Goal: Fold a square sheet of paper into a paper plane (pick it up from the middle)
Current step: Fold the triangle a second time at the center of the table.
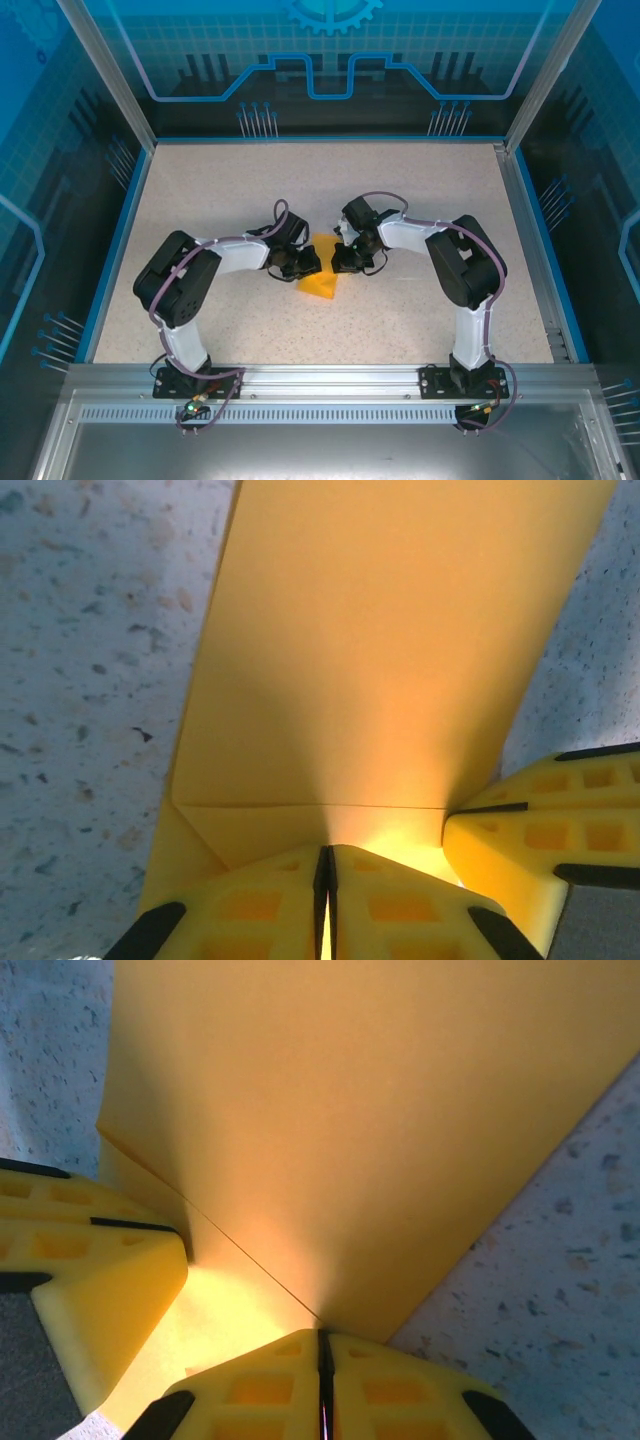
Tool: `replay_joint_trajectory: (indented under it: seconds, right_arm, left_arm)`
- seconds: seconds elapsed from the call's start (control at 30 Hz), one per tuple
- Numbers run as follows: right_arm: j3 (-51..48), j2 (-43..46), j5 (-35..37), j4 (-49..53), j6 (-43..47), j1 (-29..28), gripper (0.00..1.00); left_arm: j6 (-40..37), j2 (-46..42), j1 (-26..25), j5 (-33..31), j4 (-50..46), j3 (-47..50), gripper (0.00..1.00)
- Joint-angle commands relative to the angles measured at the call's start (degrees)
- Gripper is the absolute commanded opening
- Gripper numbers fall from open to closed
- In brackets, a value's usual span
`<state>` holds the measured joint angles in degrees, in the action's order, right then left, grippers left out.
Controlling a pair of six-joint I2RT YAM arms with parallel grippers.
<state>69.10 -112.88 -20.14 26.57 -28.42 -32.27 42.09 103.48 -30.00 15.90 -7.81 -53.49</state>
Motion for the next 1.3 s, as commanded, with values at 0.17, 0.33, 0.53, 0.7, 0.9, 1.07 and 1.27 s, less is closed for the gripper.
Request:
replay_joint_trajectory:
  seconds: [0.17, 0.33, 0.53, 0.7, 0.9, 1.07, 1.27]
  right_arm:
    - [-0.3, 6.2, 0.7, -1.2, -0.5, -2.2, 0.1]
    - [-3.6, 11.0, 2.1, -3.5, -4.2, -5.2, 0.1]
    - [-7.2, 11.7, 3.5, -5.2, -8.3, -9.8, 0.1]
    - [-6.8, 9.4, 4.8, -5.3, -9.0, -11.1, 0.09]
    - [-5.8, 7.1, 5.5, -4.5, -8.7, -11.1, 0.09]
    - [-5.7, 6.0, 4.1, -4.4, -8.3, -11.2, 0.1]
    - [-5.9, 5.2, 4.9, -2.5, -7.6, -11.2, 0.09]
  left_arm:
    - [2.3, 3.4, 0.0, -2.1, -4.1, 1.5, 0.1]
    - [2.7, 3.7, 0.0, -2.1, -3.9, 2.3, 0.1]
    - [2.9, 3.5, 0.0, -1.9, -3.5, 2.7, 0.1]
    - [3.0, 3.6, 0.0, -1.9, -3.1, 3.0, 0.1]
    - [3.3, 3.6, 0.0, -1.8, -3.0, 3.1, 0.1]
    - [3.3, 3.6, 0.0, -1.9, -2.9, 3.0, 0.1]
    - [3.3, 3.8, -0.1, -2.3, -3.4, 2.9, 0.1]
